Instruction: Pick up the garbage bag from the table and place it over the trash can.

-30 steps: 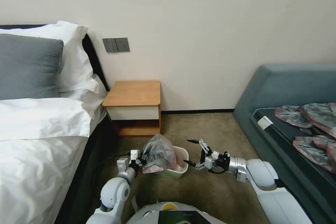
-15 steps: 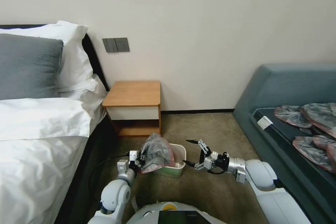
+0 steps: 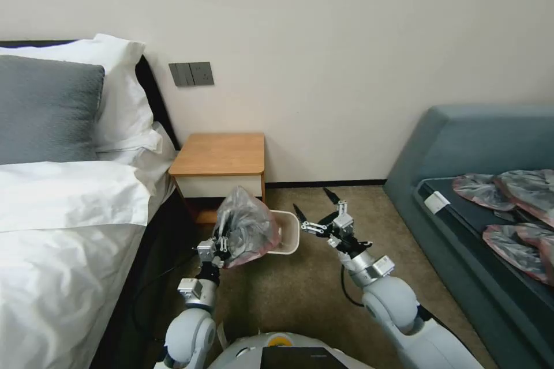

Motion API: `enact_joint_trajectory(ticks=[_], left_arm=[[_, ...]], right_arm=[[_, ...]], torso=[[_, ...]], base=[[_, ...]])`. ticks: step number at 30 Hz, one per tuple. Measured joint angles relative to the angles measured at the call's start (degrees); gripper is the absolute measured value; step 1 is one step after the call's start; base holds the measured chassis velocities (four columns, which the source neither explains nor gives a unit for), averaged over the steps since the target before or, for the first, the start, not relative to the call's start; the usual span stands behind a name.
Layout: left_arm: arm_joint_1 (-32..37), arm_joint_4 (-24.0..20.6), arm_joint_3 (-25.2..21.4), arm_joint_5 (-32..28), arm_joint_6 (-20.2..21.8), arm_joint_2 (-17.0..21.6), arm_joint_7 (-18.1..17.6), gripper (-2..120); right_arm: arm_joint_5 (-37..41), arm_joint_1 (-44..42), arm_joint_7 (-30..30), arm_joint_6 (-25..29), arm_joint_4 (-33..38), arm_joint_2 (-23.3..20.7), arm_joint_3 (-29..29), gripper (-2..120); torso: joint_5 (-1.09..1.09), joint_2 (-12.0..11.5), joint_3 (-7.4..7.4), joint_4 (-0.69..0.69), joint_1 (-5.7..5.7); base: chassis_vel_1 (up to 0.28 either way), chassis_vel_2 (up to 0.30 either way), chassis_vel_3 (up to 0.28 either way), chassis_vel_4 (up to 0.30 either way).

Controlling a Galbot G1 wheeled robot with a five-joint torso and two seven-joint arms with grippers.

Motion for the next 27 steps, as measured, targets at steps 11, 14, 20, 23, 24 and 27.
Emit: enact_joint_trajectory(ticks=[11, 14, 20, 23, 24, 27], left_arm=[[-2.3, 3.3, 1.9, 1.2, -5.2, 2.1, 1.5, 11], [-2.2, 3.6, 1.8, 1.4, -6.0, 1.8, 1.7, 11], [-2.6, 4.0, 1.7, 1.5, -6.7, 0.8, 2.0, 11], [-3.0, 4.2, 1.7, 1.3, -7.4, 0.3, 2.7, 11], [-3.0, 4.2, 1.7, 1.3, -7.4, 0.3, 2.7, 11], [-3.3, 4.3, 1.6, 1.1, -8.0, 0.3, 3.5, 11]], right_arm=[[19.1, 4.9, -2.2, -14.2, 5.5, -6.6, -3.1, 100], [22.4, 9.6, -4.9, -15.2, 3.3, -9.0, -6.2, 100], [25.9, 17.4, -7.4, -15.9, -1.6, -11.3, -10.8, 100], [27.2, 22.5, -8.8, -16.2, -6.1, -12.1, -14.2, 100], [27.2, 22.5, -8.8, -16.2, -6.1, -12.1, -14.2, 100], [28.7, 27.2, -9.1, -16.6, -9.6, -12.1, -17.6, 100]], torso=[[-0.01, 0.0, 0.0, -0.02, 0.0], [0.0, 0.0, 0.0, 0.01, 0.0], [0.0, 0.0, 0.0, 0.0, 0.0], [0.0, 0.0, 0.0, 0.0, 0.0], [0.0, 0.0, 0.0, 0.0, 0.0], [0.0, 0.0, 0.0, -0.01, 0.0]], base=[[0.0, 0.0, 0.0, 0.0], [0.0, 0.0, 0.0, 0.0], [0.0, 0.0, 0.0, 0.0], [0.0, 0.0, 0.0, 0.0], [0.0, 0.0, 0.0, 0.0], [0.0, 0.0, 0.0, 0.0]])
